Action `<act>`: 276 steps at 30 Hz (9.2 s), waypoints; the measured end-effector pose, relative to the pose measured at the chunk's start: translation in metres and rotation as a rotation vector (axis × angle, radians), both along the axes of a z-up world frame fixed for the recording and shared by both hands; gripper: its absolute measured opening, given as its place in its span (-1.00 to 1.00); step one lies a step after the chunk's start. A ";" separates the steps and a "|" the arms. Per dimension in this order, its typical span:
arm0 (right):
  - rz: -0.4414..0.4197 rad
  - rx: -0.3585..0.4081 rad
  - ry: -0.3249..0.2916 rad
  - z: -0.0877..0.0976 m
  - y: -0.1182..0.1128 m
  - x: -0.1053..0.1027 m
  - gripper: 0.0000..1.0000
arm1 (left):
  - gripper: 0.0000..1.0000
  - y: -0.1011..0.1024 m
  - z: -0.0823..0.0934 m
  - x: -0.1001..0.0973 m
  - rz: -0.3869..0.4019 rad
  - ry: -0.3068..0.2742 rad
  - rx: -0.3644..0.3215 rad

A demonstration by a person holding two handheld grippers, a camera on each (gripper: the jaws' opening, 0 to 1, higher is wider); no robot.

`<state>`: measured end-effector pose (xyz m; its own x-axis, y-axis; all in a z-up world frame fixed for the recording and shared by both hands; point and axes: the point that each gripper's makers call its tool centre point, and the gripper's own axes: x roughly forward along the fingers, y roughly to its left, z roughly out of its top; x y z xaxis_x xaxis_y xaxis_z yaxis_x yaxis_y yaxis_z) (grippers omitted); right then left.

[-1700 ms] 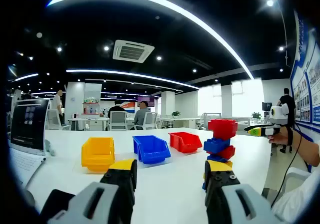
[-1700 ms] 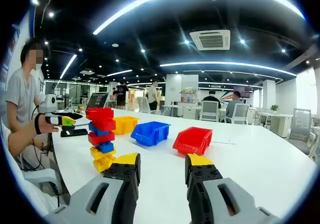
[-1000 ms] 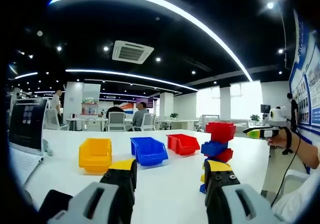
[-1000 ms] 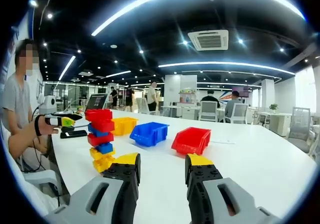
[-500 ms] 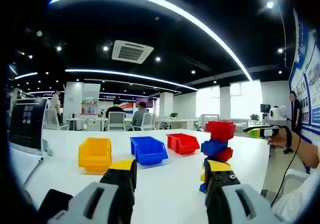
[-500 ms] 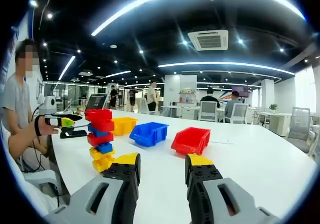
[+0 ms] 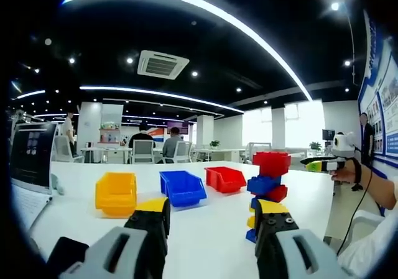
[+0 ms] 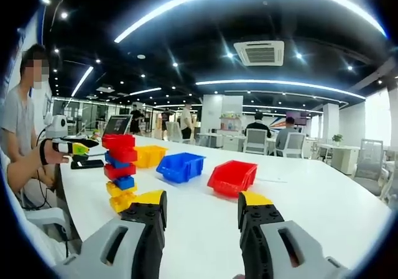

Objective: Take apart the toy blocks one by one and place each separated block into its matching bin, sorting the blocks by their type until all the connected pieces are disassembled and separated into the correct bins

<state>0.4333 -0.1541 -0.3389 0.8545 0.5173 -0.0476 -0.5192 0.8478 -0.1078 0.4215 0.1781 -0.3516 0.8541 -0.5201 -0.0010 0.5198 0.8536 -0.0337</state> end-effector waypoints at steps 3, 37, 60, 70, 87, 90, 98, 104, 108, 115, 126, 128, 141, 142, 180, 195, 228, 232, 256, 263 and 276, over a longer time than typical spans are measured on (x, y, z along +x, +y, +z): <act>-0.001 0.001 0.002 0.000 0.000 0.000 -0.07 | 0.11 -0.001 0.001 0.000 -0.002 -0.002 0.000; 0.037 -0.017 -0.008 0.009 0.010 0.002 -0.09 | 0.12 -0.014 -0.003 0.001 -0.046 0.013 -0.012; 0.445 -0.306 -0.092 0.057 0.125 -0.020 0.01 | 0.46 -0.111 -0.026 0.023 -0.407 0.042 -0.070; 0.539 -0.380 -0.020 0.036 0.160 -0.021 0.02 | 0.50 -0.143 -0.044 0.035 -0.495 0.068 -0.052; 0.577 -0.568 -0.197 0.038 0.187 -0.007 0.03 | 0.00 -0.169 -0.048 0.031 -0.629 0.102 -0.122; 0.510 -0.696 -0.329 0.041 0.185 -0.001 -0.10 | 0.00 -0.170 -0.047 0.028 -0.618 0.107 -0.122; 0.448 -0.995 -0.640 0.034 0.197 -0.019 -0.33 | 0.00 -0.174 -0.048 0.024 -0.617 0.106 -0.120; 0.436 -1.119 -0.679 0.020 0.201 -0.029 -0.61 | -0.01 -0.175 -0.047 0.021 -0.634 0.114 -0.130; 0.421 -1.140 -0.710 0.023 0.197 -0.019 -0.62 | -0.01 -0.175 -0.047 0.021 -0.632 0.090 -0.118; 0.412 -1.134 -0.730 0.023 0.193 -0.019 -0.65 | -0.03 -0.176 -0.048 0.021 -0.633 0.055 -0.084; 0.408 -0.919 -0.592 0.037 0.189 -0.020 -0.68 | -0.04 -0.178 -0.049 0.022 -0.624 0.030 -0.056; 0.412 -0.921 -0.617 0.040 0.188 -0.019 -0.68 | -0.04 -0.178 -0.049 0.021 -0.628 0.028 -0.057; 0.331 -0.811 -0.629 0.077 0.178 -0.006 -0.66 | -0.03 -0.177 -0.050 0.026 -0.625 0.032 -0.075; 0.319 -0.787 -0.613 0.080 0.174 -0.001 -0.66 | -0.03 -0.177 -0.050 0.026 -0.625 0.033 -0.075; -0.136 0.047 0.338 -0.006 0.039 0.279 -0.65 | -0.02 -0.160 -0.049 0.028 -0.615 0.007 -0.069; -0.179 -0.014 0.466 -0.053 0.049 0.302 -0.64 | -0.02 -0.165 -0.047 0.019 -0.617 -0.002 -0.060; 0.168 -0.158 0.102 0.031 0.065 0.175 0.01 | -0.02 -0.172 -0.046 0.014 -0.622 -0.003 -0.063; 0.210 -0.241 0.011 0.041 0.068 0.135 0.00 | -0.02 -0.181 -0.045 0.006 -0.624 -0.003 -0.064; 0.379 -0.955 -0.623 0.012 0.138 -0.012 -0.13 | -0.02 -0.176 -0.047 0.013 -0.642 0.005 -0.075; 0.409 -1.028 -0.656 0.002 0.155 -0.006 -0.19 | -0.02 -0.171 -0.047 0.015 -0.644 0.001 -0.072; 0.408 -1.090 -0.735 0.002 0.164 -0.006 -0.58 | -0.02 -0.169 -0.048 0.020 -0.651 0.002 -0.071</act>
<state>0.4276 0.0100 -0.3367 0.6572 0.7281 -0.1950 -0.2436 -0.0397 -0.9691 0.4411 0.0094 -0.3992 0.3643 -0.9299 0.0513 0.9296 0.3598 -0.0798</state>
